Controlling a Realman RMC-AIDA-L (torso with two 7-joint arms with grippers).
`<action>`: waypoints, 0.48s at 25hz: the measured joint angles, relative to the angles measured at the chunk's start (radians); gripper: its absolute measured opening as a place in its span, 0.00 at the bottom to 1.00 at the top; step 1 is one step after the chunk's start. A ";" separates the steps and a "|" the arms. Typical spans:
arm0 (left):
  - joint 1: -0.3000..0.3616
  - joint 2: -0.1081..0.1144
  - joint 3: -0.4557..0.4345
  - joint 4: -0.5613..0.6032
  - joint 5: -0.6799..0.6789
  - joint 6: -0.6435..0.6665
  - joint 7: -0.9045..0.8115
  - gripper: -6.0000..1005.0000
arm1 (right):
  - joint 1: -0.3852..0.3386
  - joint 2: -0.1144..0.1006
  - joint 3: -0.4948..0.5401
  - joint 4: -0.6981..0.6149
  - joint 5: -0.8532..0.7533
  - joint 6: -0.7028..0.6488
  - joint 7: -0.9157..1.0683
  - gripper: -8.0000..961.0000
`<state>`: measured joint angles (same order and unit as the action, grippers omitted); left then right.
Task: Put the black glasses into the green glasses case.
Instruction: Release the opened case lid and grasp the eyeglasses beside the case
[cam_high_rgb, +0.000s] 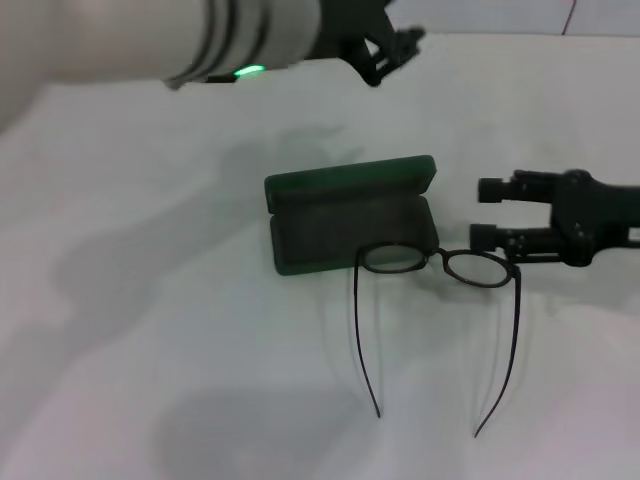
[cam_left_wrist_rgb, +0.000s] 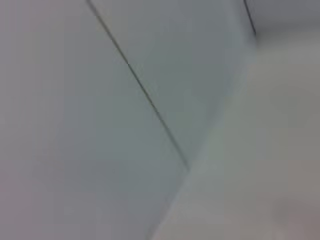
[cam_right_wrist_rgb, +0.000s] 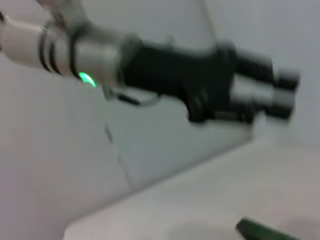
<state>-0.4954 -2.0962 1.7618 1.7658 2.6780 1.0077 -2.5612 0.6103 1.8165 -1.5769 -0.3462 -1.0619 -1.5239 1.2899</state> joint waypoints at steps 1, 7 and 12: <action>0.051 0.001 -0.013 0.030 -0.060 -0.047 0.026 0.41 | 0.020 -0.007 0.000 -0.020 -0.031 0.010 0.043 0.87; 0.275 0.003 -0.034 0.086 -0.358 -0.234 0.215 0.38 | 0.117 -0.023 0.000 -0.166 -0.320 0.112 0.355 0.81; 0.420 0.004 -0.129 0.005 -0.810 -0.219 0.532 0.27 | 0.232 0.008 0.001 -0.181 -0.586 0.172 0.553 0.78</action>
<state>-0.0755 -2.0925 1.6327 1.7712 1.8684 0.7891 -2.0295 0.8425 1.8241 -1.5754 -0.5272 -1.6475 -1.3516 1.8431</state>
